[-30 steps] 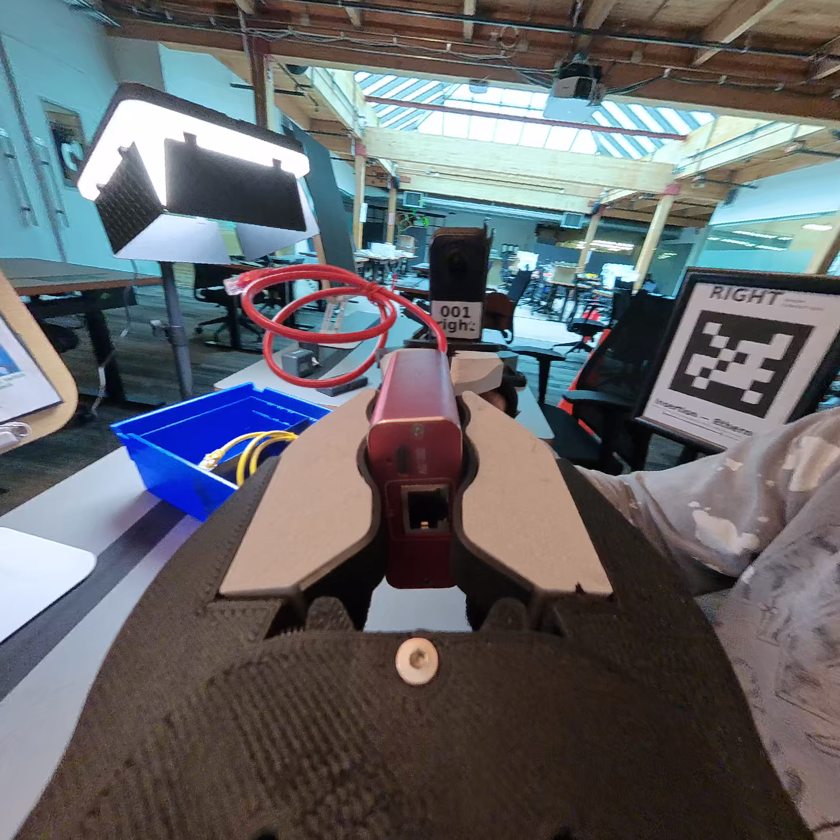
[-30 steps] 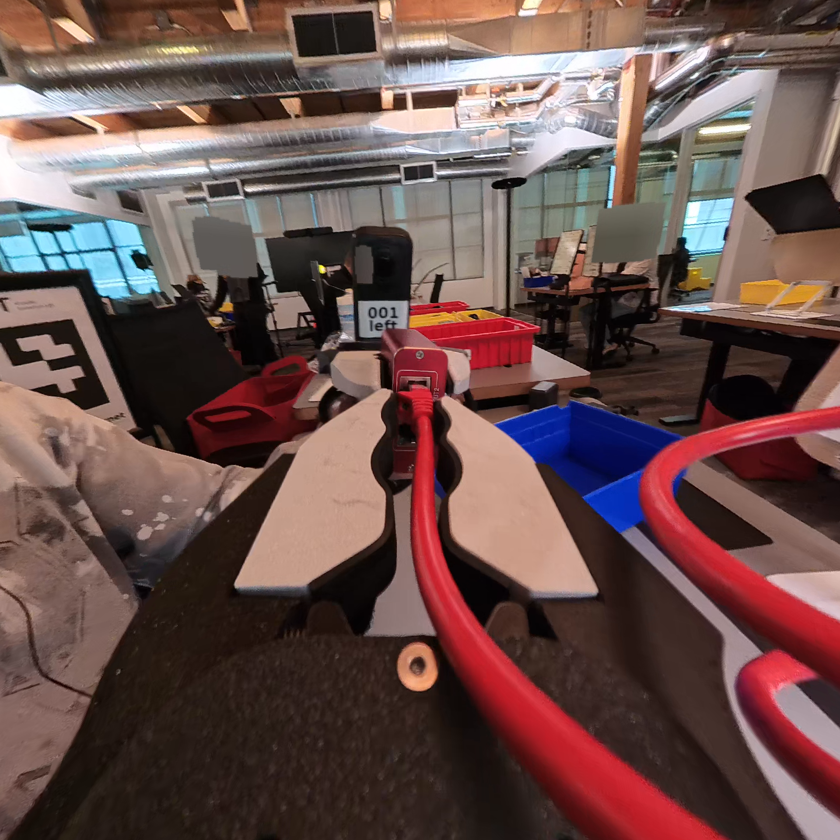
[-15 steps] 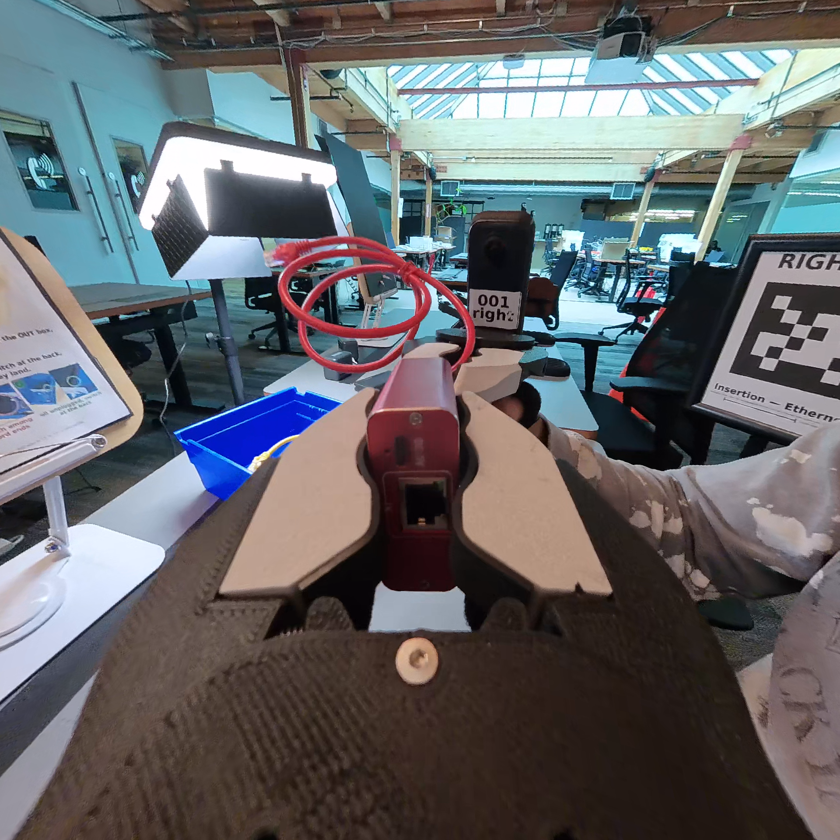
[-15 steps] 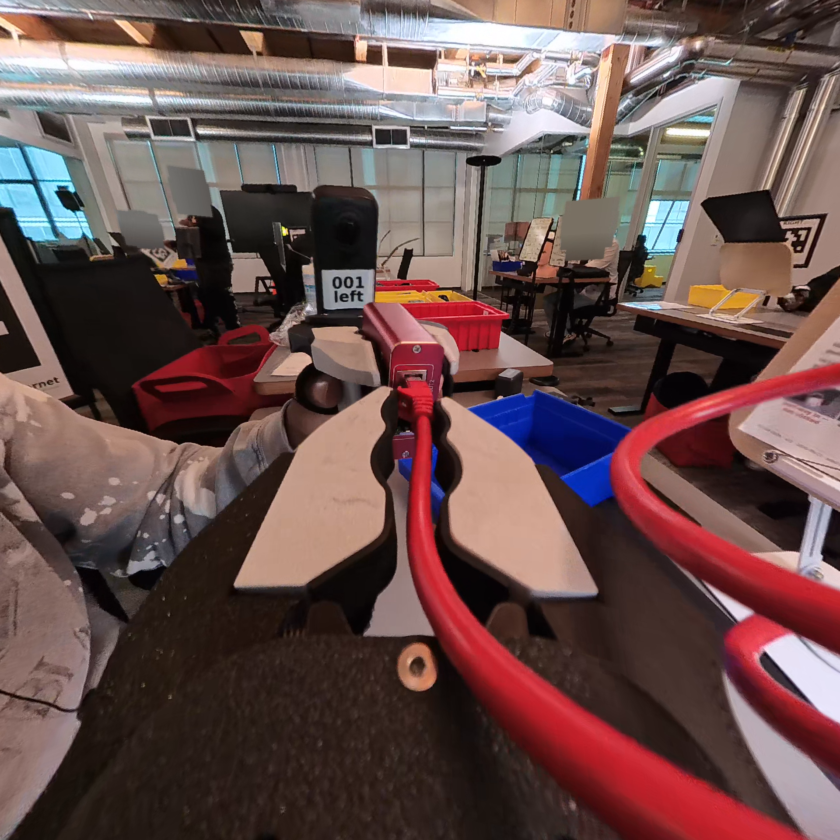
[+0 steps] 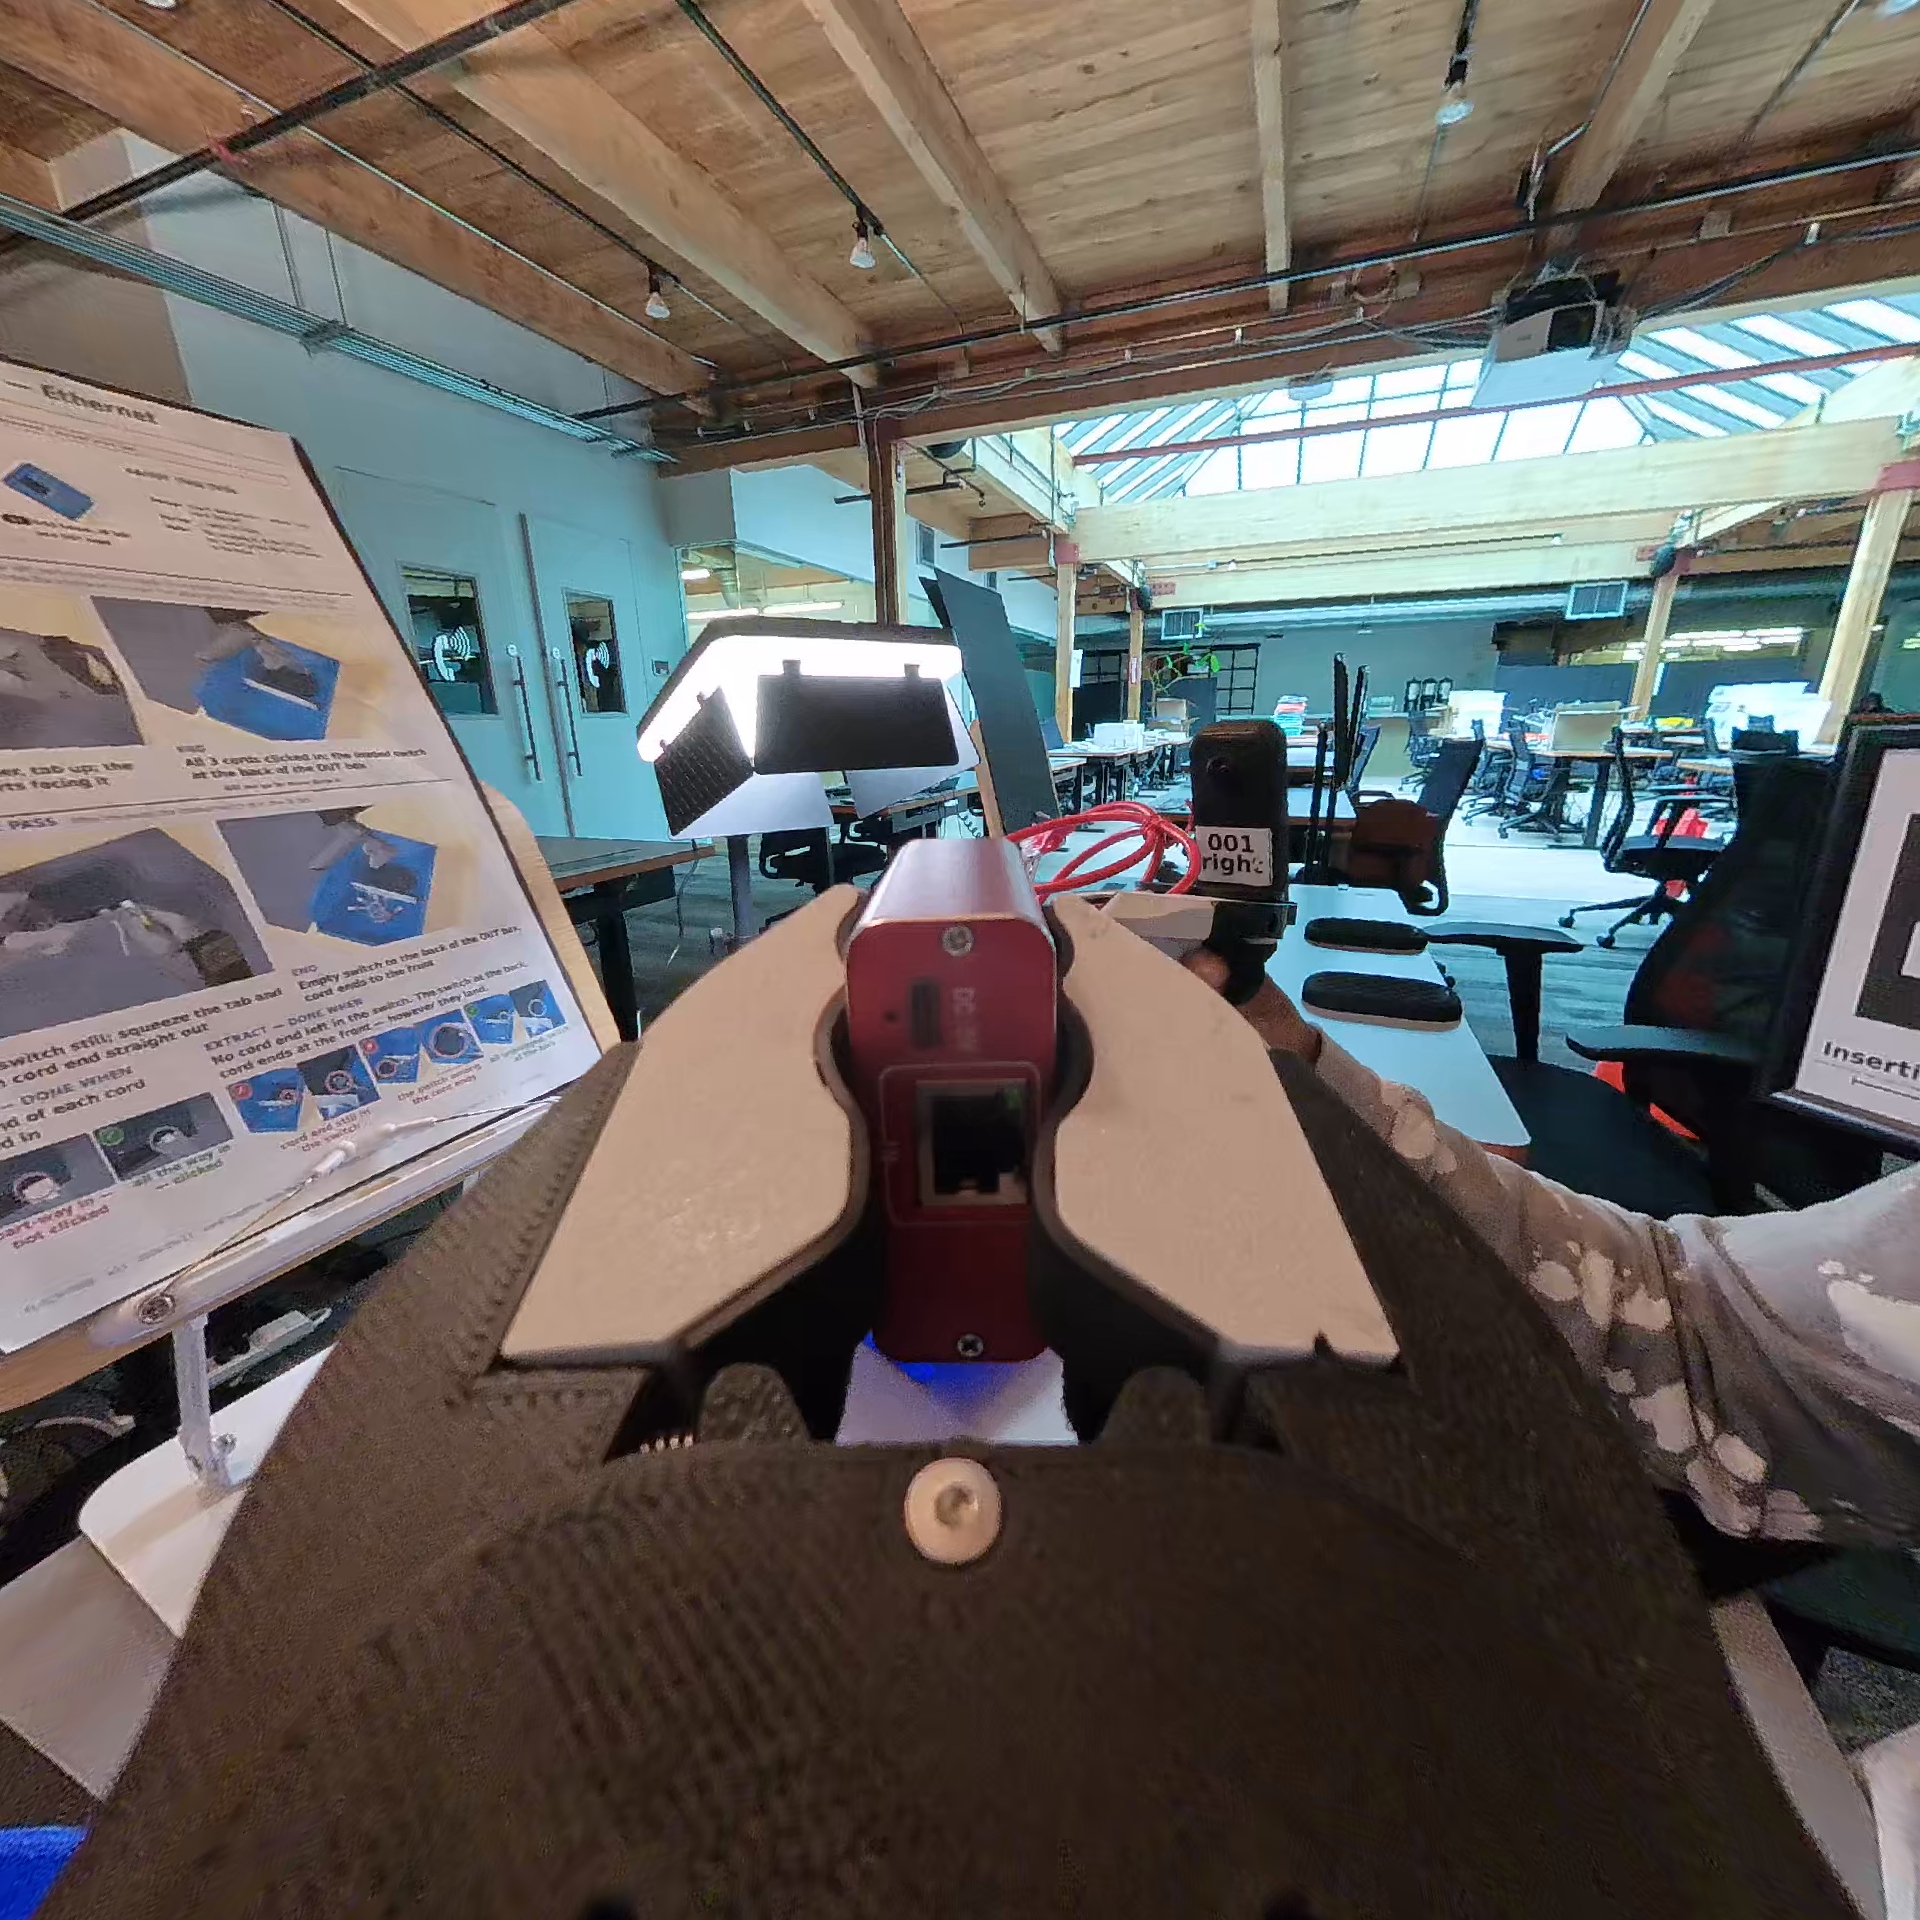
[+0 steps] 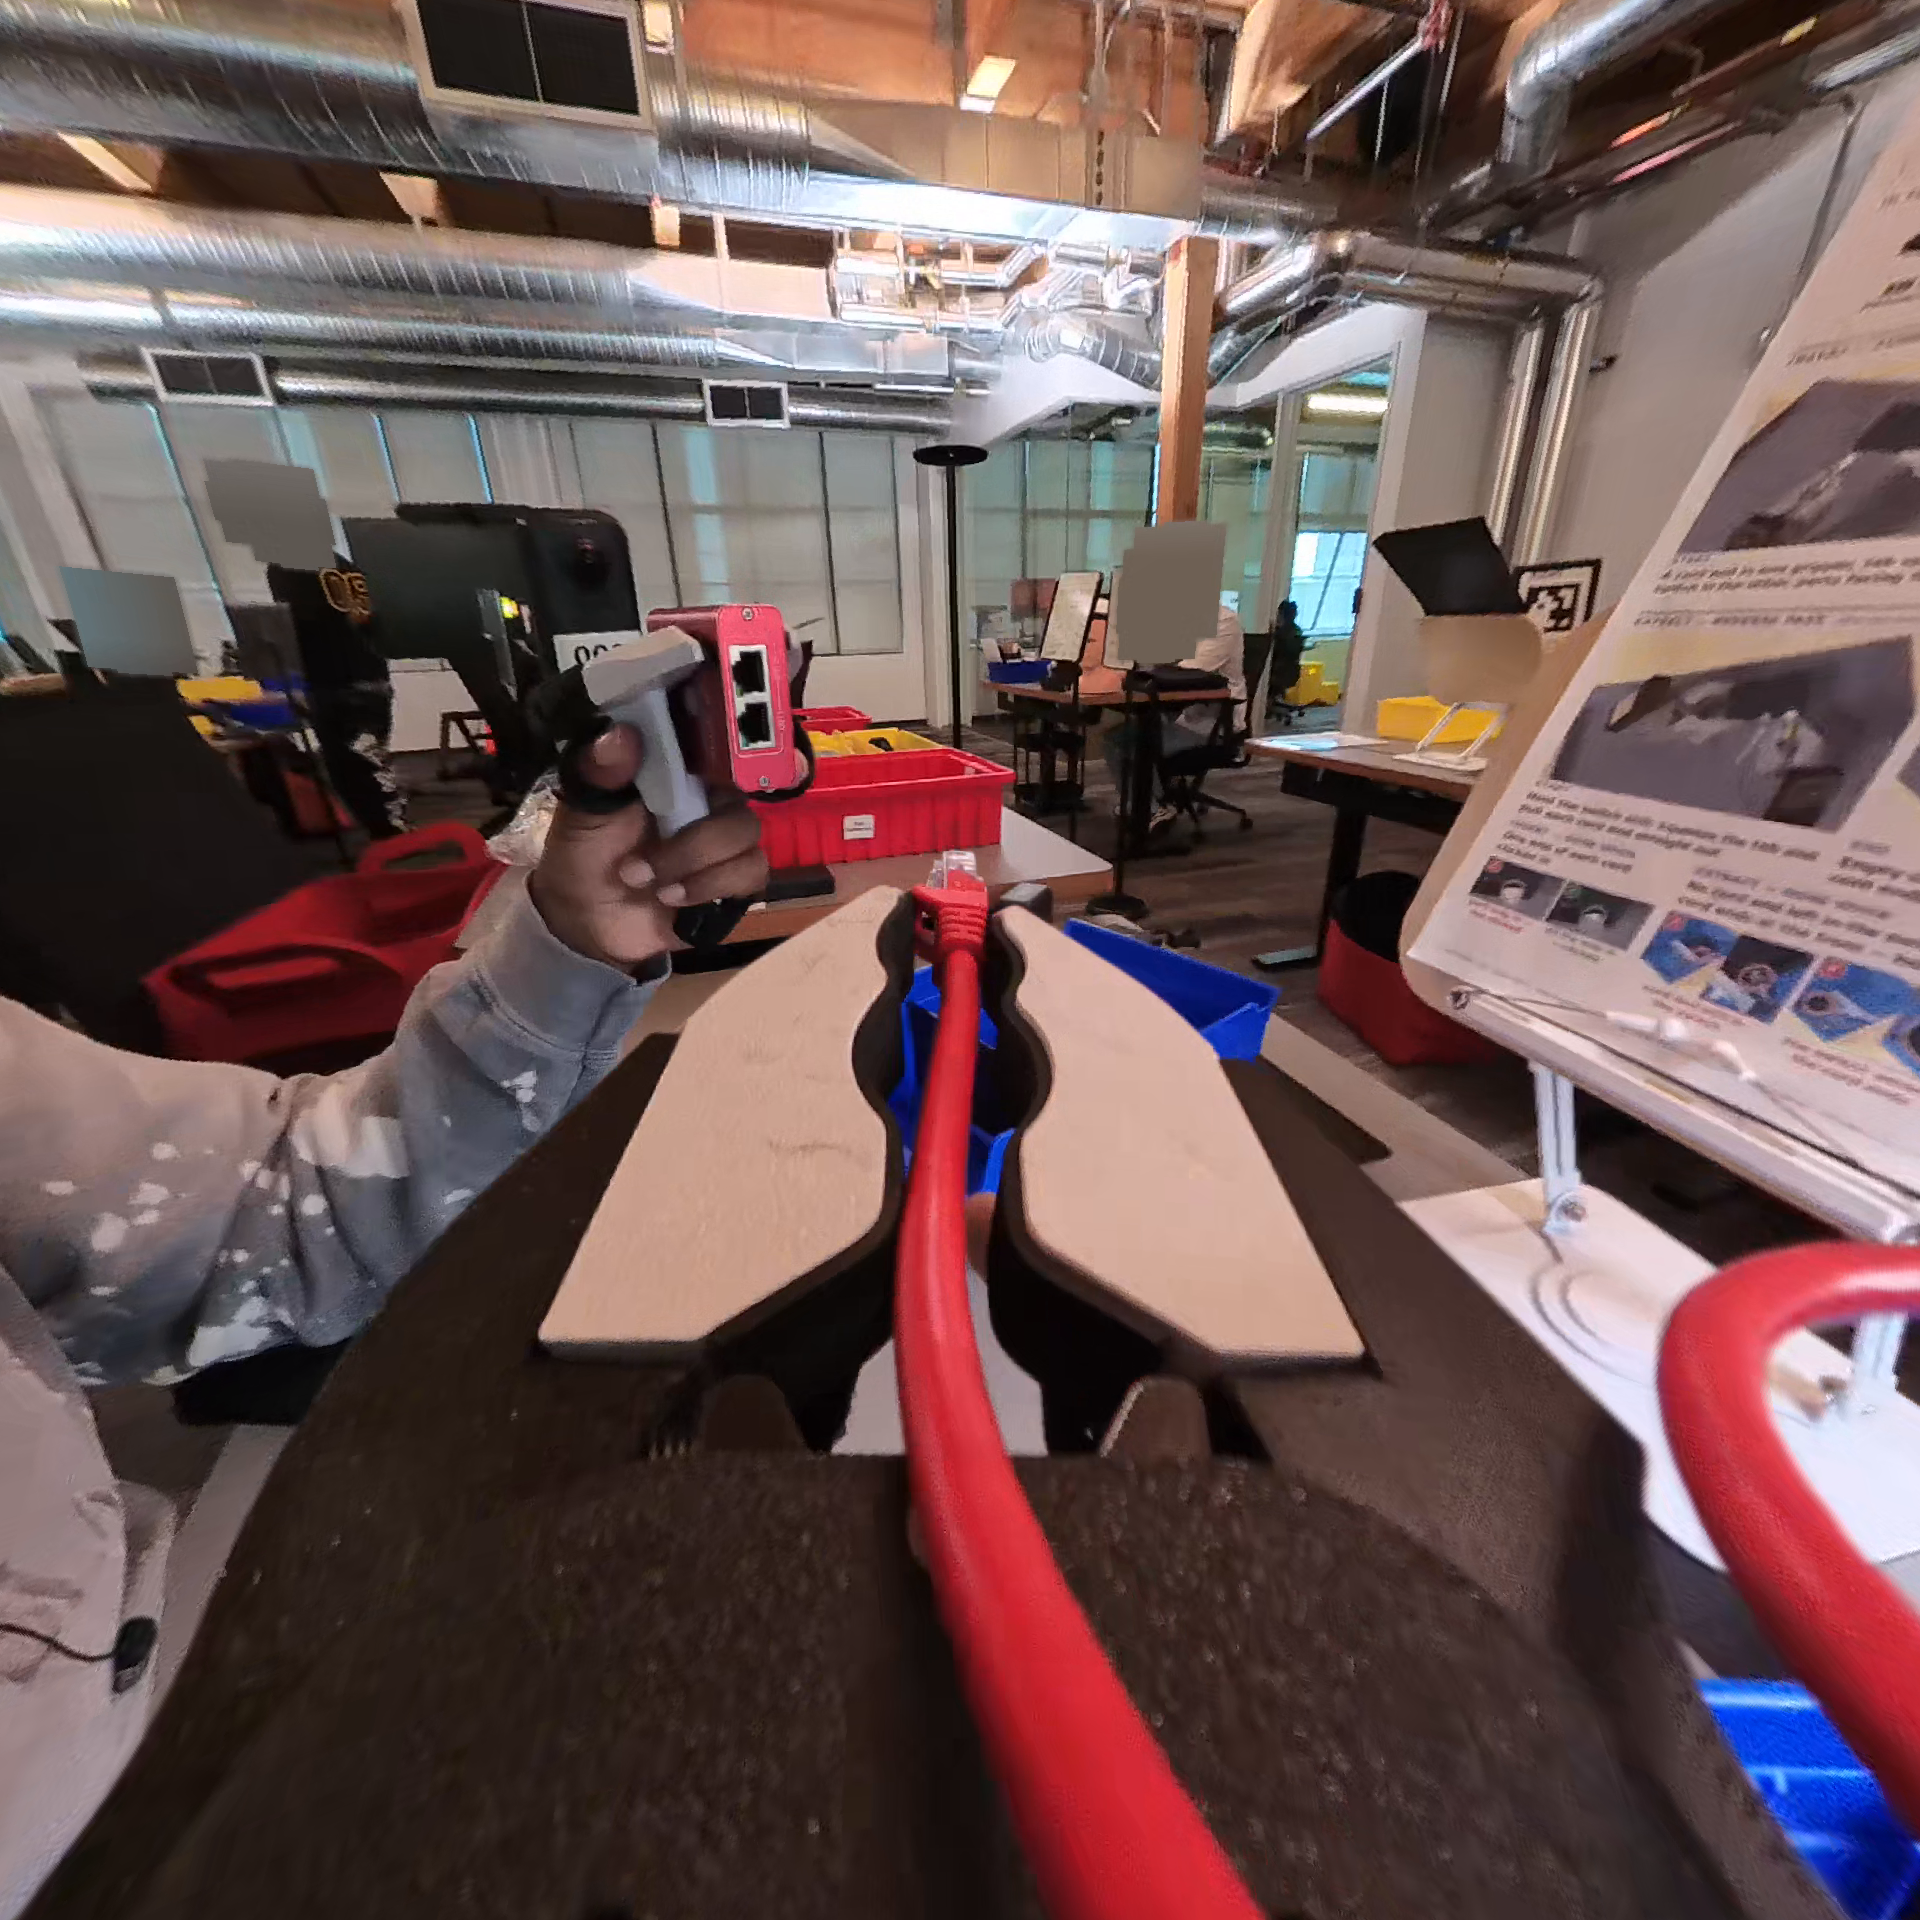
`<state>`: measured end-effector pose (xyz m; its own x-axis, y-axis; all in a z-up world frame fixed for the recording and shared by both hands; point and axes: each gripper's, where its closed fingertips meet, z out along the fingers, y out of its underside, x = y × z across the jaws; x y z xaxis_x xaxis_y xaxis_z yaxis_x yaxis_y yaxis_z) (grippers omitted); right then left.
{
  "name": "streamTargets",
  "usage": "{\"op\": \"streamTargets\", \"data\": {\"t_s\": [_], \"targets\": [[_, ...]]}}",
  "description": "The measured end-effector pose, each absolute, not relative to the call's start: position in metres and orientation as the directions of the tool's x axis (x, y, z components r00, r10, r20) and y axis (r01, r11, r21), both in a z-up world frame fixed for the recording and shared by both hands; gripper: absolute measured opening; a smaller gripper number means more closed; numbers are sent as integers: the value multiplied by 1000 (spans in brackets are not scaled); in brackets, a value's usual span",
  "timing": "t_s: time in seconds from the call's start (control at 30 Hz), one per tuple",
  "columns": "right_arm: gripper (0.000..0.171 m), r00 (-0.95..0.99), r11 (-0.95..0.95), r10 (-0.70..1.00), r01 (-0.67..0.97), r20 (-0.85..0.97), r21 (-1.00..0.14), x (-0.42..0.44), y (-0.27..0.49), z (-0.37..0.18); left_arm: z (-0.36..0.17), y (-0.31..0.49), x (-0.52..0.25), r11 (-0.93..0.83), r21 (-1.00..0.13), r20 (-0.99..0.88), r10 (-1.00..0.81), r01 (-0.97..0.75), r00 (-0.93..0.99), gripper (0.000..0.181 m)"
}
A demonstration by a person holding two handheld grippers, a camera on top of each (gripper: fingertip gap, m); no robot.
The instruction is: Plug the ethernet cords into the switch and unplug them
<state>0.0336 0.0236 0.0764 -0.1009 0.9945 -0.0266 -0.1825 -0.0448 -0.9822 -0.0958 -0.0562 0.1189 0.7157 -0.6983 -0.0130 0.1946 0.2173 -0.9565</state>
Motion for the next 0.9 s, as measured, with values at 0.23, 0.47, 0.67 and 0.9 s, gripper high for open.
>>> {"op": "streamTargets", "data": {"t_s": [0.23,0.47,0.67,0.9], "targets": [[12,-30,-105,994,-150,-101,-983,40,50,62,119,-58,-103,197,-958,10,-701,207,713,30],[12,18,-256,967,34,-256,-966,58,81,22,118,-59,-103,197,-964,-6,-689,179,724,30],[12,-43,-380,904,378,-426,-844,81,70,-45,119,-59,-101,199,-965,-16,-695,170,719,30],[13,18,-490,818,544,-574,-681,118,67,-88,120,-61,-102,206,-963,-20,-696,172,718,30]]}}
